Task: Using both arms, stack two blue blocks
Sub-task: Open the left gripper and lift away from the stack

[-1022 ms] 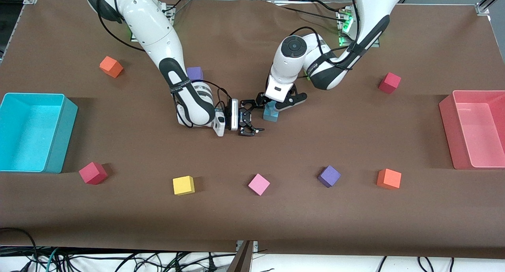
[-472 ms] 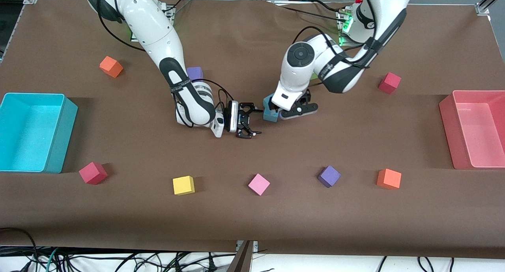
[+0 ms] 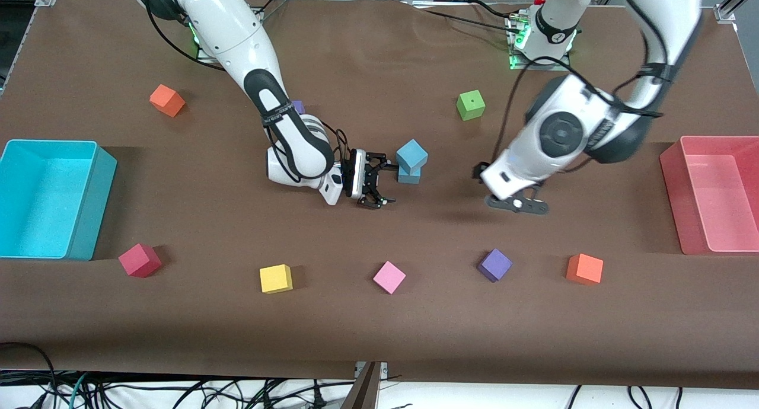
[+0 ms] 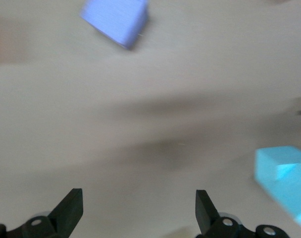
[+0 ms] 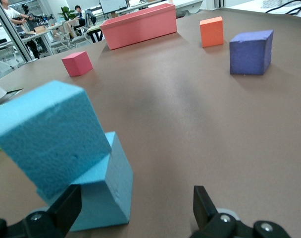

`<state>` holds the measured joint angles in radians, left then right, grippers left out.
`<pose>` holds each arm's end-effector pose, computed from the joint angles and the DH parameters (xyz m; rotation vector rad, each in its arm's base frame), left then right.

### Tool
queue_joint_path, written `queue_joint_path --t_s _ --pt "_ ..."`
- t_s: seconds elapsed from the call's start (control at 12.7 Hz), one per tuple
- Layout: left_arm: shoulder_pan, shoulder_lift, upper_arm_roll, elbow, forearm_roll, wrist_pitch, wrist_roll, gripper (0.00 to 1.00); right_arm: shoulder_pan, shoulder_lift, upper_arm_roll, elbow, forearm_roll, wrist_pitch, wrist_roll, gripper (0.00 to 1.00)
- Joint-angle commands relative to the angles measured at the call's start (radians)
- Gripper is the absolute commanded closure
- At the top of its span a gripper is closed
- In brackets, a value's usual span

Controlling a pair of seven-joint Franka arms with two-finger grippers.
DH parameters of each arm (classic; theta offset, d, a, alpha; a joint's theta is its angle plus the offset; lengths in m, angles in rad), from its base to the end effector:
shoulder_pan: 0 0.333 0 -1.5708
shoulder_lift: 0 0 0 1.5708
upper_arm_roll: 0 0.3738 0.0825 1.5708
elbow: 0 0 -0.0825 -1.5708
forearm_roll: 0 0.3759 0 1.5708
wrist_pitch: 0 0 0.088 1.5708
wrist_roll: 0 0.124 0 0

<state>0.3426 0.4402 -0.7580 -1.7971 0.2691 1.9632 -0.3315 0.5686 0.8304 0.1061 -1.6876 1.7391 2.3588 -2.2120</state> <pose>0.6025 -0.1884 0.3884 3.1152 -0.2808 -0.2394 0.5457 0.4552 0.1525 -1.6637 -1.3373 -0.7922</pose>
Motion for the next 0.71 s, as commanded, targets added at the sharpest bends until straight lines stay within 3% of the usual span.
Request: queue_joint_path --t_s 0.0,0.08,0.31,0.63 --pt "0.099 -0.043 -0.011 0.011 -0.042 -0.049 0.182 0.0 0.004 -0.072 -0.002 -0.058 -0.073 0.031 0.053 0.0" --pt "0.11 -0.057 -0.006 0.028 -0.041 -0.081 0.187 0.0 0.004 -0.092 -0.006 -0.069 -0.107 0.031 0.076 0.0" --pt "0.121 -0.067 0.008 0.143 -0.028 -0.401 0.19 0.0 0.004 -0.157 -0.023 -0.092 -0.287 0.031 0.22 0.0" --pt "0.139 -0.069 0.003 0.254 -0.042 -0.46 0.195 0.0 0.001 -0.23 -0.063 -0.077 -0.634 0.002 0.565 0.0"
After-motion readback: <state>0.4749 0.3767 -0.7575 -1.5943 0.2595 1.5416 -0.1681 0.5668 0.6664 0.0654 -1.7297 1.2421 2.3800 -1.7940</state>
